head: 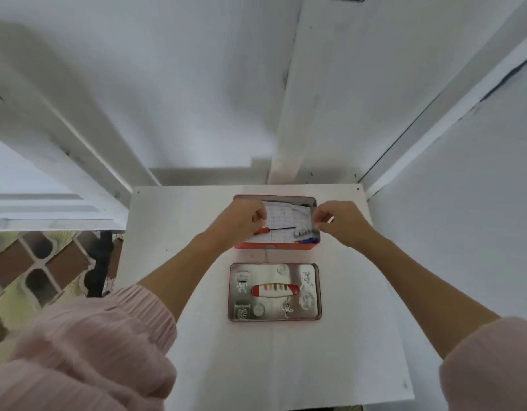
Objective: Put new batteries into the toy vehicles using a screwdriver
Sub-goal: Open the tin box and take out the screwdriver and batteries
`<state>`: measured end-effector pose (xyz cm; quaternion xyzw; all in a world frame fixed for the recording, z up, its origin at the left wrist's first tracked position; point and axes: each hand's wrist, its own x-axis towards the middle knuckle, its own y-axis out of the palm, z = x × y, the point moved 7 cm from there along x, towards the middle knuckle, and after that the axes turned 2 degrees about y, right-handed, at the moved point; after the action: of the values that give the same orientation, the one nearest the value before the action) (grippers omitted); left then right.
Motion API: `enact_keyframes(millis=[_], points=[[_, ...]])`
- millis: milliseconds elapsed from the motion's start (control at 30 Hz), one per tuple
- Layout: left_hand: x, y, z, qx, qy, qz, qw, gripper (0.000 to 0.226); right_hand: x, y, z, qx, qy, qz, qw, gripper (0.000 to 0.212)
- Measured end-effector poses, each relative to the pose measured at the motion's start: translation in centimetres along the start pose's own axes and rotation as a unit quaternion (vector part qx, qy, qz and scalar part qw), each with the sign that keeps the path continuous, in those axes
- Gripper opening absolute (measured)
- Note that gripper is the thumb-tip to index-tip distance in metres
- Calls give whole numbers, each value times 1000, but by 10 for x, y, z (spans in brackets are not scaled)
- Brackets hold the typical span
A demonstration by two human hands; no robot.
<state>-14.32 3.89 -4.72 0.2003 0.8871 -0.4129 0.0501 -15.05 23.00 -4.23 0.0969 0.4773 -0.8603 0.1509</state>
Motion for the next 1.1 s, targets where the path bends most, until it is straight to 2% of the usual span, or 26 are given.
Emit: enact_keyframes(millis=[200,300,367,533,667,700,767,867,967,1100], points=[[51,69,18,14,-44,53,998,15,64,56,-33,-163,-60,100,980,25],[68,94,21,33,-62,64,995,18,84,78,-44,-264,-106,125,951,24],[75,106,23,49,-74,75,993,20,85,89,-44,-342,-147,137,918,19],[85,130,27,61,-90,94,990,21,88,106,-45,-485,-215,106,841,19],[88,135,28,44,-85,60,994,19,91,113,-44,-488,-229,87,838,8],[90,136,27,45,-81,58,994,20,92,106,-39,-466,-229,61,852,3],[93,141,27,47,-78,59,994,20,96,87,-35,-392,-218,-10,893,10],[104,156,25,48,-77,82,992,19,101,51,-41,-236,-155,-84,956,22],[115,172,17,79,-67,118,988,19,102,17,-42,-80,-123,-171,974,15],[125,182,9,145,-40,133,980,20,105,15,-41,8,-102,-145,984,12]])
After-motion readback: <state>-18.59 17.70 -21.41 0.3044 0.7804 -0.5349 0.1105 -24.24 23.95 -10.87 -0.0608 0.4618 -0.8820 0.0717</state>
